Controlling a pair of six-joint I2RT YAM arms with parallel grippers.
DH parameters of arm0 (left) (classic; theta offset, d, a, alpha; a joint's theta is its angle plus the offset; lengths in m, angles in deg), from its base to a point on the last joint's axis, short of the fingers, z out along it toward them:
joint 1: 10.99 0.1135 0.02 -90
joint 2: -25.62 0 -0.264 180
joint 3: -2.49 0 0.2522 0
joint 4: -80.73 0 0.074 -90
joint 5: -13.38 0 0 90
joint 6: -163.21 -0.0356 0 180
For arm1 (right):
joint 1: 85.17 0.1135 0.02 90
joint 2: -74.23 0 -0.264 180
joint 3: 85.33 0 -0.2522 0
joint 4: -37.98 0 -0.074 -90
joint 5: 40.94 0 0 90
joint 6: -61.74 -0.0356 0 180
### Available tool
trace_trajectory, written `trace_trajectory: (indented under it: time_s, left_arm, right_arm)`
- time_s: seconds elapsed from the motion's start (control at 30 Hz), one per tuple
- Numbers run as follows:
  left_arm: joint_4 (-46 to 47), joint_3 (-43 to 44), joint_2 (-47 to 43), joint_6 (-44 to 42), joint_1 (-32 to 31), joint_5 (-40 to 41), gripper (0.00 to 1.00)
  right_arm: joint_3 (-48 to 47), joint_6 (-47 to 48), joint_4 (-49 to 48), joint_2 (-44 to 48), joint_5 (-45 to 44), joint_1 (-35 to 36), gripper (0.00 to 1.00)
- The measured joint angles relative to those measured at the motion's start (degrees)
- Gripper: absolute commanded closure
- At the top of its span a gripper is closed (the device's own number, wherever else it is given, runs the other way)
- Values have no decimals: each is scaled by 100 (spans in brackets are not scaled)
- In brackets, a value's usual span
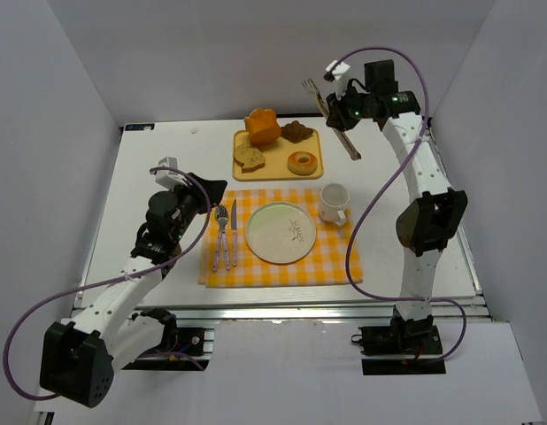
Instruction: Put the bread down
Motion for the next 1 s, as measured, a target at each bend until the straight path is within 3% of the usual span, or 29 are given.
trace_trajectory:
  time_s: [0.23,0.53,0.8,1.0]
  left_arm:
    - [1147,157,1032,369,-203,-507,53]
    - [1976,1126,2577,450,-592,-855,54]
    - [2826,1521,3101,769,-621,-1309,31]
    - [4081,1473,3101,1340,-623,-1886,28]
  right_arm:
    - [20,-1878,-695,501,1054,-120,73]
    - [623,-4426,-2197,992,2522,-22,73]
    - [1231,-5659,-3021,1043,3174,238,73]
    - [1331,-6142,-3613,1049,3578,284,74]
